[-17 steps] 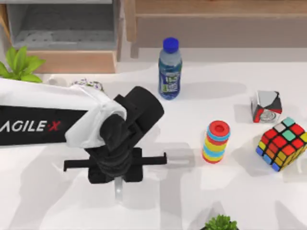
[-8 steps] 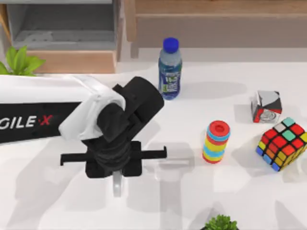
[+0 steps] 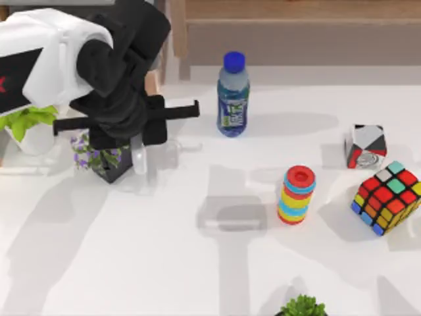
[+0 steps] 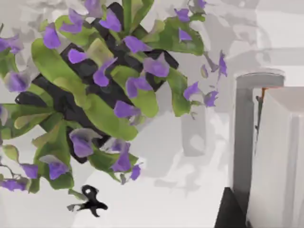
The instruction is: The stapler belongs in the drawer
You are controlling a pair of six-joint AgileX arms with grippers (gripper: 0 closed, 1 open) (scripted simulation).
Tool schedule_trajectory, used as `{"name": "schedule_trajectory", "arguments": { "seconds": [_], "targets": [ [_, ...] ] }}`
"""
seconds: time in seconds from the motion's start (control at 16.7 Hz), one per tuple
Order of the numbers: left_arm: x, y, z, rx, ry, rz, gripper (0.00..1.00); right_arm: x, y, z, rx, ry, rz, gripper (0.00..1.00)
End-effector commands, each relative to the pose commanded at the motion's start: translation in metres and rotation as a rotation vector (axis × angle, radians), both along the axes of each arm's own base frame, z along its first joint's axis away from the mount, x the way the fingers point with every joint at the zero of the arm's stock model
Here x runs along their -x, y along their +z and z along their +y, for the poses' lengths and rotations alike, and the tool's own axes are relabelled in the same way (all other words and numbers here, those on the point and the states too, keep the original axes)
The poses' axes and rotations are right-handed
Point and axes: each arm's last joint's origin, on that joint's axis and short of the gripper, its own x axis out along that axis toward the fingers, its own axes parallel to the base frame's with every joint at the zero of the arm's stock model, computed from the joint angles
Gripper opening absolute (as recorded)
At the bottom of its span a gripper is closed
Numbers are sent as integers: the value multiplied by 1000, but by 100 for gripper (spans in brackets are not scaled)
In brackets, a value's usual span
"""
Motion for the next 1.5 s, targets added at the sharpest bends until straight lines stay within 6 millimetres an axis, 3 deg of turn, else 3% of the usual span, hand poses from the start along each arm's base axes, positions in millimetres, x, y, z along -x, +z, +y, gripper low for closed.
{"name": "schedule_trajectory", "arguments": {
  "seconds": [0.24, 0.42, 0.6, 0.84, 0.96, 1.14, 1.5],
  "targets": [
    [-62, 57, 82, -86, 66, -157, 0, 0, 0, 0, 0, 0, 0, 100],
    [-97, 76, 162, -210, 103, -171, 0, 0, 0, 0, 0, 0, 0, 100],
    [-124, 60, 237, -287, 86, -86, 0, 0, 0, 0, 0, 0, 0, 100],
    [-144, 4, 310, -240, -4, 61, 0, 0, 0, 0, 0, 0, 0, 100],
    [-146, -25, 331, -173, -50, 123, 0, 0, 0, 0, 0, 0, 0, 100],
    [-141, -54, 343, -78, -95, 200, 0, 0, 0, 0, 0, 0, 0, 100],
    [-141, -57, 342, -70, -102, 208, 0, 0, 0, 0, 0, 0, 0, 100]
  ]
}}
